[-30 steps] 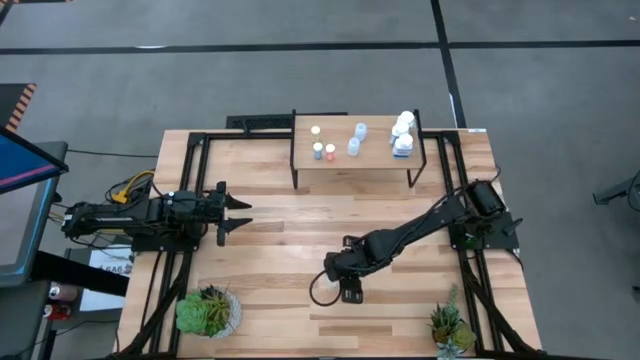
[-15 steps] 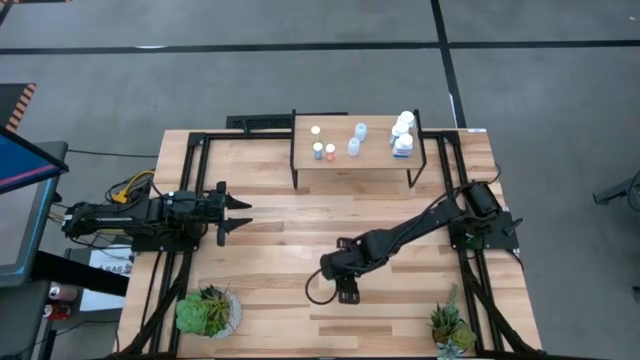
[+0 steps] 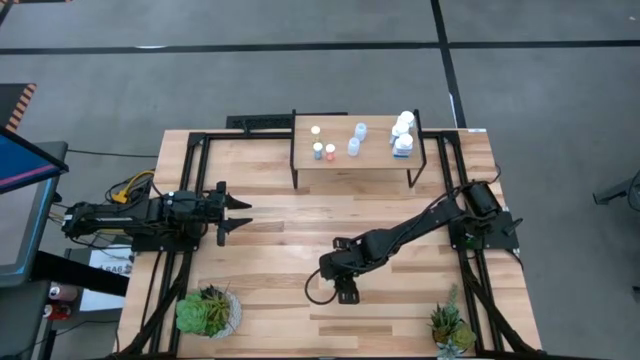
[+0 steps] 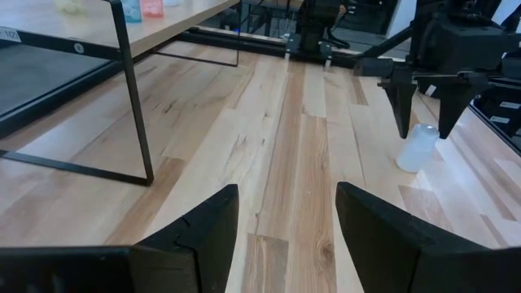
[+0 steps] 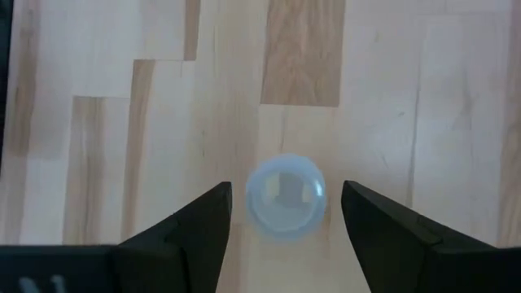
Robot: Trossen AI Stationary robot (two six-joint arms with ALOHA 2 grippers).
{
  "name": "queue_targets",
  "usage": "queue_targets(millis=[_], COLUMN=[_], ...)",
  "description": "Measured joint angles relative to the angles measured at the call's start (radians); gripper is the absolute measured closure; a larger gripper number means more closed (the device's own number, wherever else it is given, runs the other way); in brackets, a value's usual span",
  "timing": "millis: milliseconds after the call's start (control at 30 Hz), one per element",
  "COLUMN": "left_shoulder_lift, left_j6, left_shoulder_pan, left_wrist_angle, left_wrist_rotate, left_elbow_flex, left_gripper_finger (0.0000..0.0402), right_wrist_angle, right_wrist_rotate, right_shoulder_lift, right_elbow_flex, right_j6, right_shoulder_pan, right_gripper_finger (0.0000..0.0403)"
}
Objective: Pick and place medicine bottles onto shelf by color
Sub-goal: Put the transparent pill bottle on the shelf
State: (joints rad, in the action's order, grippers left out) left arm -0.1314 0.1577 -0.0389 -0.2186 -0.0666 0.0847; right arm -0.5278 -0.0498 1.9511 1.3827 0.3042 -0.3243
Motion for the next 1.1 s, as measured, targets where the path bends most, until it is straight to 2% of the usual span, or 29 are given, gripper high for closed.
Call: queue_targets(millis=[633,1100], left_shoulder_lift=[0.000,0.000], left_j6=[0.000,0.000], left_shoulder_pan=[0.000,0.000], left_wrist_angle=[0.000,0.000], left_wrist_rotate=[0.000,0.000], left_elbow_flex=[0.000,0.000], left_gripper_finger=[0.0207,0.0207], right_wrist_angle=[0.011,0.012], right_wrist_rotate=[0.000,-0.001], right_shoulder_lift=[0.000,-0.008], right_elbow_flex=[0.000,0.000], right_j6=[-0.051,0.007], right_shoulder_pan=[0.002,0.014], right_gripper_finger=[0.0153,0.0286])
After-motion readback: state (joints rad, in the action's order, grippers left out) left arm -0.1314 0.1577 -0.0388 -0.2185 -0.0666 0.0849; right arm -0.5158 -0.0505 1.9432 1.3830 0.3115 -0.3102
